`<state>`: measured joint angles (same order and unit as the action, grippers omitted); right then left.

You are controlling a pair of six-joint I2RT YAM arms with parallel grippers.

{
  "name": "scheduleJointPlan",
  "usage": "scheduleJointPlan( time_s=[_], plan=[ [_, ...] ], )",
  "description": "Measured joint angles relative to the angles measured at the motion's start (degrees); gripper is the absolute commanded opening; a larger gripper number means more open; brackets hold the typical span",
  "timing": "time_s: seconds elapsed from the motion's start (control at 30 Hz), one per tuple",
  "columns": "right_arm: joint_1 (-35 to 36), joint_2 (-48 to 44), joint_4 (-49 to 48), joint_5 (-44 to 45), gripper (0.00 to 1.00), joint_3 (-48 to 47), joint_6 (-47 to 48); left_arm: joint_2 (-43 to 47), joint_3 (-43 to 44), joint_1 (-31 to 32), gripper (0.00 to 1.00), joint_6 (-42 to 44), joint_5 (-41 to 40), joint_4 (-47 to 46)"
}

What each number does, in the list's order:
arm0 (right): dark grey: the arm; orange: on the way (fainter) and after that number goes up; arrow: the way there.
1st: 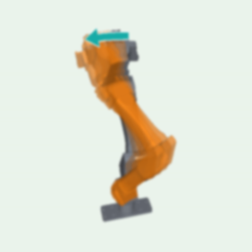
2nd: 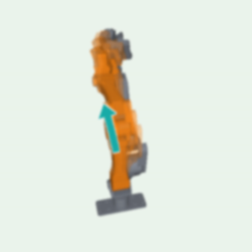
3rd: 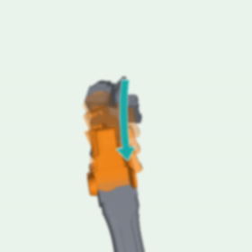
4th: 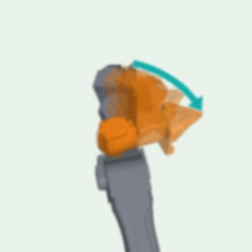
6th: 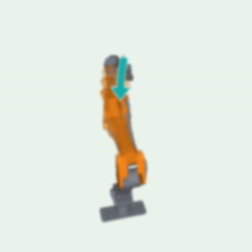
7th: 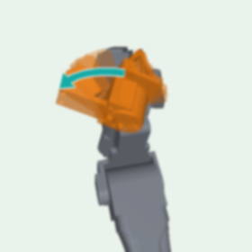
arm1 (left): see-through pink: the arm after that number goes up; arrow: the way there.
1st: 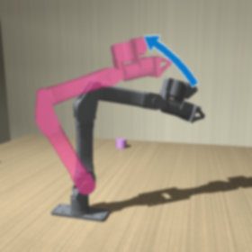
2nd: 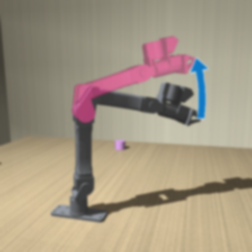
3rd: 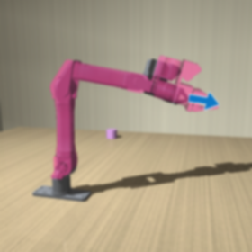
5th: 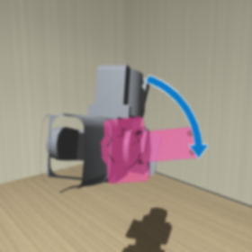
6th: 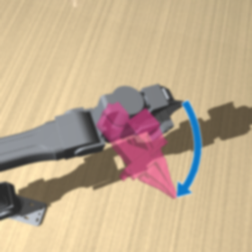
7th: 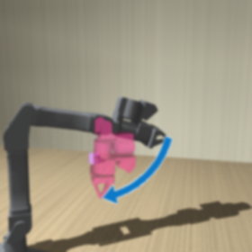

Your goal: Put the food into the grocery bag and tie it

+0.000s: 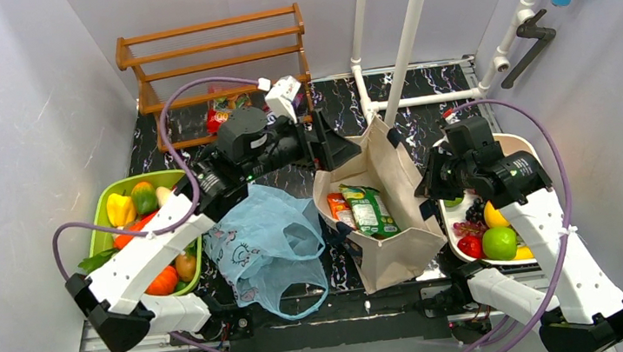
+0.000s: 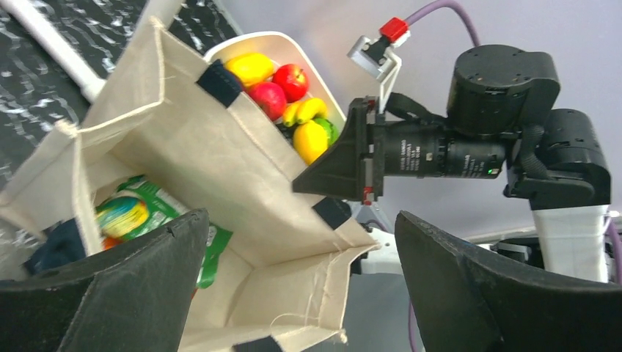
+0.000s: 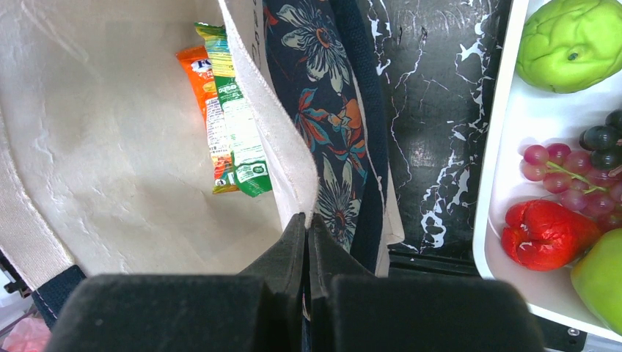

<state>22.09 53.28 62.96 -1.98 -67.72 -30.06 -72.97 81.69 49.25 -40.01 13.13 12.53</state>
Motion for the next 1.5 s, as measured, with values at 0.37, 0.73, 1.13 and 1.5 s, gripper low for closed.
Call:
scheduleJointPlan(
  time_s=[0.37,0.73,1.13,1.5],
  plan=[
    [0.00,0.35,0.90,0.11,0.41,-1.18,0.46,13.46,0.22,0.00,0.98,5.81,-15.52,19.12],
    [0.00,0.48,5.31,-0.46,0.76,-10.14,3.76,23.32,-2.95,0.00,0.95,6.10,-23.39,38.21],
    [3.34,1.46,4.42,-14.64,0.79,-19.80,5.95,27.82,-10.49,0.02,0.90,6.08,-22.95,46.47],
    [25.99,8.13,2.43,-10.69,0.78,-25.46,5.99,29.05,-13.68,2.38,0.80,17.66,-19.39,45.53]
  ],
)
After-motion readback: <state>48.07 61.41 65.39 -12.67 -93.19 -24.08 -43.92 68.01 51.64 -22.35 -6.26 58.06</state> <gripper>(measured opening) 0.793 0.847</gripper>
